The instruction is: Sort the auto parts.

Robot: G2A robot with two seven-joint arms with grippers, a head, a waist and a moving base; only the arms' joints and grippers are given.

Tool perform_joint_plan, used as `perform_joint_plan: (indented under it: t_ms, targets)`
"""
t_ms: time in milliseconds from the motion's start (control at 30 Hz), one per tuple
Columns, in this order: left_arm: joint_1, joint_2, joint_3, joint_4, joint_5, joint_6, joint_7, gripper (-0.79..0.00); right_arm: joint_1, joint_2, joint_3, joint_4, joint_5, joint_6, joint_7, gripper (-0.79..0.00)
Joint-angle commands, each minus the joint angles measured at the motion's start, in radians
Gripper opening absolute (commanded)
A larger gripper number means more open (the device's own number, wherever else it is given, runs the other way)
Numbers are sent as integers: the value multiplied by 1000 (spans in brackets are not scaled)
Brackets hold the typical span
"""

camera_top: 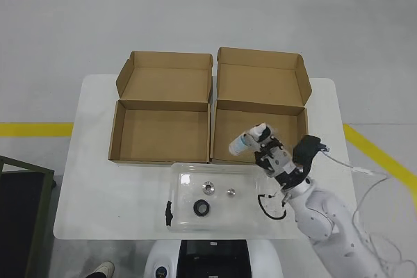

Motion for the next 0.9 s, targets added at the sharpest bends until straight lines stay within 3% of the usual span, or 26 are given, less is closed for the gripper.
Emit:
perform_joint_plan:
  t_ms: [0,433,867]
  targets:
    - [0,0,0,0,0,0,0,0,27,-7,-26,24,-38,7,-8,-785]
    - [0,0,0,0,0,0,0,0,177,-58,-162,217,-132,79,-22,-785]
    - [0,0,0,0,0,0,0,0,264,-94,-202,310,-217,187,21,-785]
